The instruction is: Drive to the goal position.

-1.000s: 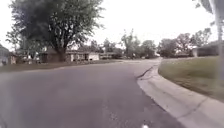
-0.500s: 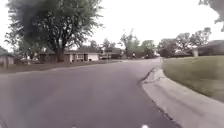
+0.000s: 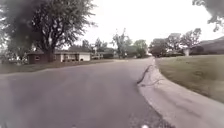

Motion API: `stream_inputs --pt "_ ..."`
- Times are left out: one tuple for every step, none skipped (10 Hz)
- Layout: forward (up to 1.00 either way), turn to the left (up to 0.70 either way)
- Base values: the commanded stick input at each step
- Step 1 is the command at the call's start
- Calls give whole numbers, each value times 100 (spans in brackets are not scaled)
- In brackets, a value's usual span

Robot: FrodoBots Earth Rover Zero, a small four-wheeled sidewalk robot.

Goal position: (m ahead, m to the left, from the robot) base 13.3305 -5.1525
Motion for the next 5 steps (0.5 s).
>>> stream_inputs --pt "100 -40" --pt "100 -40" --pt "100 -40" --pt "100 -40" --pt "100 -40"
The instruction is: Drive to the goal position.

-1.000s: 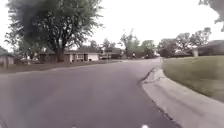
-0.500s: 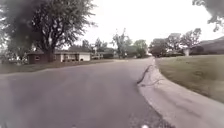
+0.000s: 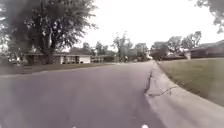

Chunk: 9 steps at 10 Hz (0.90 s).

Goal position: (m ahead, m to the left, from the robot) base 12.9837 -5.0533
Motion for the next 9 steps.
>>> stream_inputs --pt "100 -40" --pt "100 0" --pt "100 0" --pt "100 0" --pt "100 0" --pt "100 0" --pt "100 0" --pt "100 0" --pt "100 0"
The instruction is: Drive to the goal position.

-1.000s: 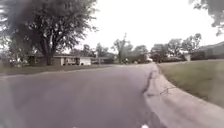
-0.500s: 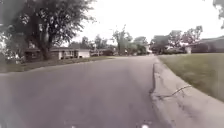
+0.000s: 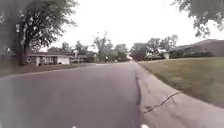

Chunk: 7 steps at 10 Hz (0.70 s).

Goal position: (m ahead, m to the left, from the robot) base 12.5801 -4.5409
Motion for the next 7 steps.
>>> stream_inputs --pt "100 0" --pt "100 0" --pt "100 0" --pt "100 0" --pt "100 0" --pt "100 0" --pt "100 0"
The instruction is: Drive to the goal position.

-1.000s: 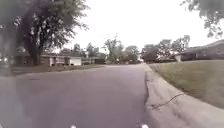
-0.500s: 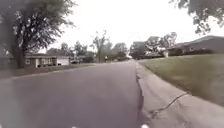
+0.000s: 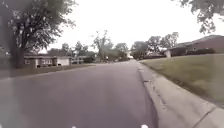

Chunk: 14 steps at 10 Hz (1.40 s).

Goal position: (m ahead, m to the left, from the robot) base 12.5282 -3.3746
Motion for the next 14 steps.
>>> stream_inputs --pt "100 0" --pt "100 -23" --pt "100 -38" --pt "100 -39" --pt "100 -22" --pt "100 -6" --pt "100 0" --pt "100 0" --pt "100 0" --pt "100 0" --pt "100 0" --pt "100 0" --pt "100 0" --pt "100 0"
